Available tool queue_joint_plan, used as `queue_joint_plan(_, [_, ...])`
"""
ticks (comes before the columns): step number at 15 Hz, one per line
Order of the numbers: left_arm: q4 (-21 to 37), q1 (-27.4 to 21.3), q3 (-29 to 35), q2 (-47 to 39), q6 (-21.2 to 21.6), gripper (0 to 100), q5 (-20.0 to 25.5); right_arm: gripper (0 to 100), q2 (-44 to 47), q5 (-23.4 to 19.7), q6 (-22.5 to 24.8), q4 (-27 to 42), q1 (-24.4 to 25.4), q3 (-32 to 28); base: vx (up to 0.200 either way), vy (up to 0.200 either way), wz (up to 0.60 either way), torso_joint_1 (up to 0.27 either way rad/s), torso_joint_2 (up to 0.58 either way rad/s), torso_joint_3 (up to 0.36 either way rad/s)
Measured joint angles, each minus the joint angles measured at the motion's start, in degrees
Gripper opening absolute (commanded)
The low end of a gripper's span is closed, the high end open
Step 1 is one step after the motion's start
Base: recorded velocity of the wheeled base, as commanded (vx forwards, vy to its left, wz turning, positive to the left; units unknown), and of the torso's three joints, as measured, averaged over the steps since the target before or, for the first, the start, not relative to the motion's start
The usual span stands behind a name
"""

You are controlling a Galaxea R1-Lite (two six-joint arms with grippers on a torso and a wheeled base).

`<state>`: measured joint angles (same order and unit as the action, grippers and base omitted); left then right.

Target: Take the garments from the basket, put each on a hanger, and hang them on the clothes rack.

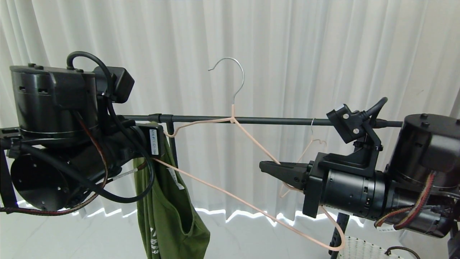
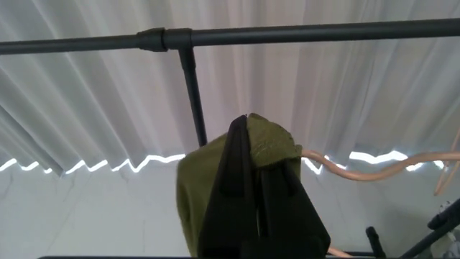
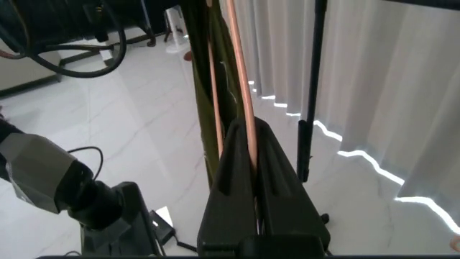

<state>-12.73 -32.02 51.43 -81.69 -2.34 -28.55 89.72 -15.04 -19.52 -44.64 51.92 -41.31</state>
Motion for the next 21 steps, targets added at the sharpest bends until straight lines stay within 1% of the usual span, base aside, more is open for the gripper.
queue_joint_plan(4, [0.0,-1.2,0.4,-0.3,-0.2,0,0.0,0,0.6,0.0,-0.5,0.0,3.9,-0.1,0.000,0.000,0.00,0.000,0.00,0.000])
queue_joint_plan(6, [0.0,-1.5,1.0,-0.5,-2.0,0,0.0,0,0.7,0.1,-1.6,0.0,6.4,0.8,0.000,0.000,0.00,0.000,0.00,0.000])
queue_joint_plan(8, [0.0,-1.6,1.3,-0.6,-2.4,0,0.0,0,1.0,0.2,-2.0,-0.1,7.7,1.3,0.000,0.000,0.00,0.000,0.00,0.000])
queue_joint_plan(10, [0.0,-1.6,1.4,-0.6,-2.6,0,0.0,0,1.9,3.4,-2.0,-0.5,8.1,1.3,0.000,0.000,0.00,0.000,0.00,0.000])
queue_joint_plan(12, [0.1,-1.4,1.1,0.0,-2.9,0,-0.1,0,2.7,8.3,-2.1,-0.6,7.5,1.3,0.000,0.000,0.00,0.000,0.00,0.000])
queue_joint_plan(14, [0.2,-0.2,0.5,1.1,-2.7,0,-0.4,0,2.8,10.8,-2.7,-0.6,6.1,1.4,0.000,0.000,0.00,0.000,0.00,0.000])
queue_joint_plan(16, [0.7,0.9,-0.3,2.6,-2.7,0,-0.4,0,2.2,11.8,-3.0,-0.6,4.2,1.4,0.000,0.000,0.00,0.000,0.00,0.000])
queue_joint_plan(18, [0.9,0.8,-0.7,3.7,-2.7,0,-0.5,0,1.9,13.2,-3.0,-0.7,3.3,0.7,0.000,0.000,0.00,0.000,0.00,0.000])
queue_joint_plan(19, [0.9,0.4,-0.7,4.0,-2.7,0,-0.5,0,1.9,14.0,-3.0,-0.6,3.2,0.1,0.000,0.000,0.00,0.000,0.00,0.000])
queue_joint_plan(21, [0.9,-2.4,0.0,4.2,-2.7,0,-0.5,0,2.3,14.7,-3.0,-0.7,3.0,-1.7,0.000,0.000,0.00,0.000,0.00,0.000])
